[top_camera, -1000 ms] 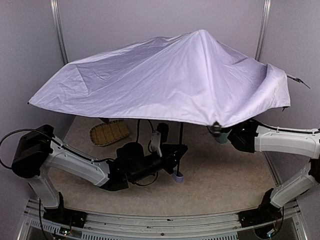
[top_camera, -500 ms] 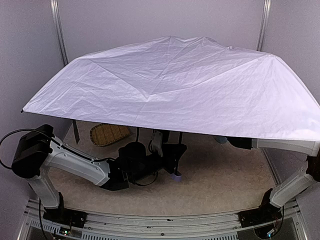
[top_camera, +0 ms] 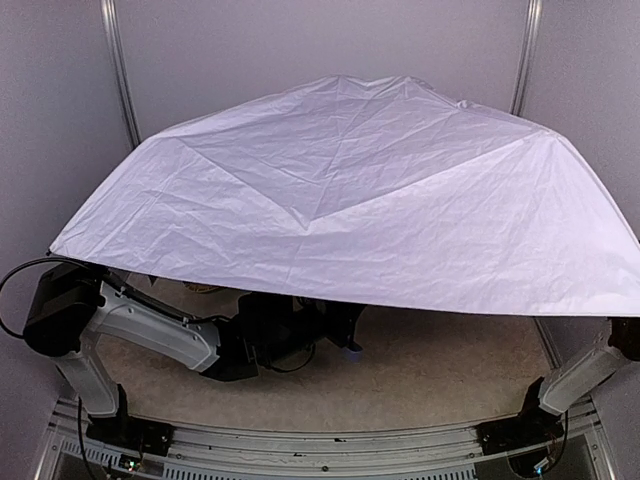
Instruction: Put away the umbrella
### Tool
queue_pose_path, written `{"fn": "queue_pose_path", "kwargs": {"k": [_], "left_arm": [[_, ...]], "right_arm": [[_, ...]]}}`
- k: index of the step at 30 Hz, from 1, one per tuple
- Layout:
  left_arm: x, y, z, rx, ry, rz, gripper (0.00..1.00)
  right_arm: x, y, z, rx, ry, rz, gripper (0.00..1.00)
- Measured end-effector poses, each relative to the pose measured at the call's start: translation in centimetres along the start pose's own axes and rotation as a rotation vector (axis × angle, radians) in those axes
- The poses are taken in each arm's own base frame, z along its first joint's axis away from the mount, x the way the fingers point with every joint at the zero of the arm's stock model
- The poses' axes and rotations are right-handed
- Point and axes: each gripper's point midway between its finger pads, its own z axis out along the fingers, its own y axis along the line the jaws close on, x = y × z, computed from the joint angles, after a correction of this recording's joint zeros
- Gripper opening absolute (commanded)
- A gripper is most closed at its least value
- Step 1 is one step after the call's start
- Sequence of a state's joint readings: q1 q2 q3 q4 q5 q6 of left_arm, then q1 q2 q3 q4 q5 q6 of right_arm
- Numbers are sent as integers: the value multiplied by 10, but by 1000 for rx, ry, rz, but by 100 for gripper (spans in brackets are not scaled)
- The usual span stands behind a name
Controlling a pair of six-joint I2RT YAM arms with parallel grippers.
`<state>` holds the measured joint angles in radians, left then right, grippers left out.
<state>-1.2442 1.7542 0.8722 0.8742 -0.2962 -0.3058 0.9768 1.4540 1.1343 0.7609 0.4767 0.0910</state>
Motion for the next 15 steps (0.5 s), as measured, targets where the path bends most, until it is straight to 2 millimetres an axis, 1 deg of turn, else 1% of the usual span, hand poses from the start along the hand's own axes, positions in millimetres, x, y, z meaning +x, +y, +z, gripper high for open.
{"fn": "queue_pose_path", "kwargs": {"k": [3, 6, 10, 12, 15], "left_arm": [[-2, -2, 0, 6, -9, -2, 0], [-4, 5, -8, 27, -14, -8, 0], [-8, 23, -32, 54, 1, 31, 0], [-8, 25, -38, 59, 13, 64, 0], [-9, 23, -49, 82, 21, 95, 0]], "right_arm": [[-2, 4, 0, -11, 0, 16, 4], [1, 14, 2, -64, 35, 22, 2], [9, 43, 0, -223, 109, 62, 1], [9, 59, -6, -306, 128, 77, 1], [8, 78, -15, -403, 141, 82, 3]]}}
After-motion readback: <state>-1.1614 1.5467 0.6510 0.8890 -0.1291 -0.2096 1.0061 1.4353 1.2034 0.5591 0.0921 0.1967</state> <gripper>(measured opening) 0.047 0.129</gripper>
